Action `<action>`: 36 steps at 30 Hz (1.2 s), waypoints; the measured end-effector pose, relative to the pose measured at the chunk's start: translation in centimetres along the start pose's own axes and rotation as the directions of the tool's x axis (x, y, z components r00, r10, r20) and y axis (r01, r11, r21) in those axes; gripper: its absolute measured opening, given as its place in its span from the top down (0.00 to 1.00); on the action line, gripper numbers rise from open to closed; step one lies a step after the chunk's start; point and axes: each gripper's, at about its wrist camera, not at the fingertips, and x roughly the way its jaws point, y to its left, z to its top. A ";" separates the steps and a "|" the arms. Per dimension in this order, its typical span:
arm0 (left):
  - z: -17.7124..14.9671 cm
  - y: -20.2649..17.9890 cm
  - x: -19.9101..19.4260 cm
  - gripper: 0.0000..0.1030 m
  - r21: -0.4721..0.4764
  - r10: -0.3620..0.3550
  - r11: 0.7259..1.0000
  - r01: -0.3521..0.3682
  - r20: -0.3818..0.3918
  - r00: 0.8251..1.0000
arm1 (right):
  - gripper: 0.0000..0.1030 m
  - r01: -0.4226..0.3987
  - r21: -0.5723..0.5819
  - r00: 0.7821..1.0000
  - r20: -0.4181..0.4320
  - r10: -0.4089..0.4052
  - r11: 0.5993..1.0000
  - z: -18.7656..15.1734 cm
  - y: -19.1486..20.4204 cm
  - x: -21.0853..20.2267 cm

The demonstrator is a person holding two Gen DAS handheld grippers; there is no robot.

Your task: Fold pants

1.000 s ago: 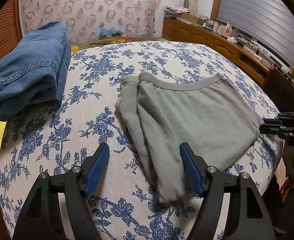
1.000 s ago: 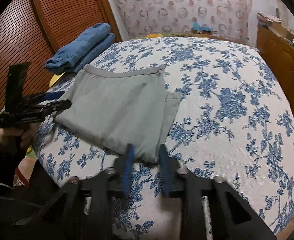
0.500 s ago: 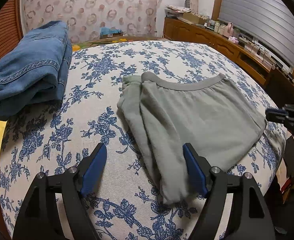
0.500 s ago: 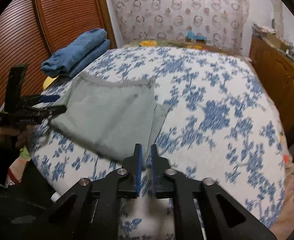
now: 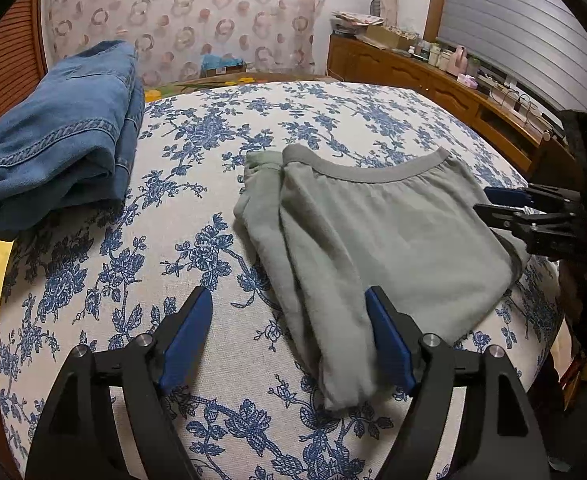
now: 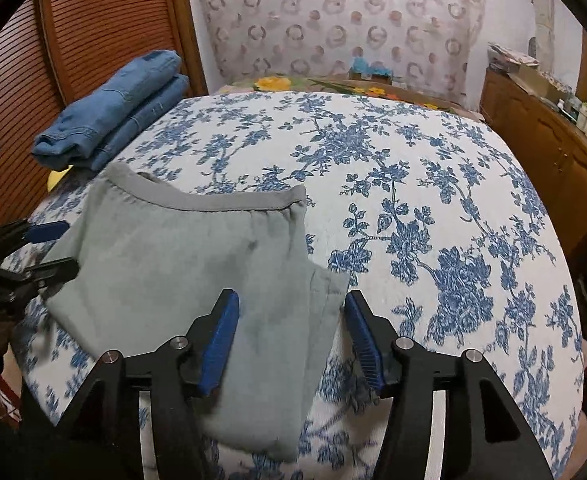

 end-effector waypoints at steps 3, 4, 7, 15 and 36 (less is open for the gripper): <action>0.0 0.0 0.0 0.23 -0.001 -0.001 1.000 0.001 -0.001 1.000 | 0.37 0.016 -0.003 1.000 0.003 -0.016 1.000 0.4 0.2 0.6; 0.0 0.1 0.0 0.23 -0.004 -0.003 1.000 0.003 -0.001 1.000 | 0.35 0.023 -0.004 1.000 0.007 -0.023 1.000 0.5 0.3 0.7; 0.4 0.1 -0.1 0.23 -0.019 -0.014 1.000 0.014 0.003 1.000 | 0.30 0.041 -0.003 0.999 0.019 -0.041 0.999 0.2 0.5 0.9; 3.4 0.6 -0.4 0.23 -0.034 -0.035 0.999 0.037 0.053 0.998 | 0.21 0.042 -0.002 0.999 0.015 -0.042 0.999 0.1 0.3 1.0; 5.7 1.9 4.0 0.49 -0.063 -0.075 0.995 0.075 -0.012 0.997 | 0.21 0.041 -0.002 0.999 0.015 -0.041 0.999 0.2 0.3 1.0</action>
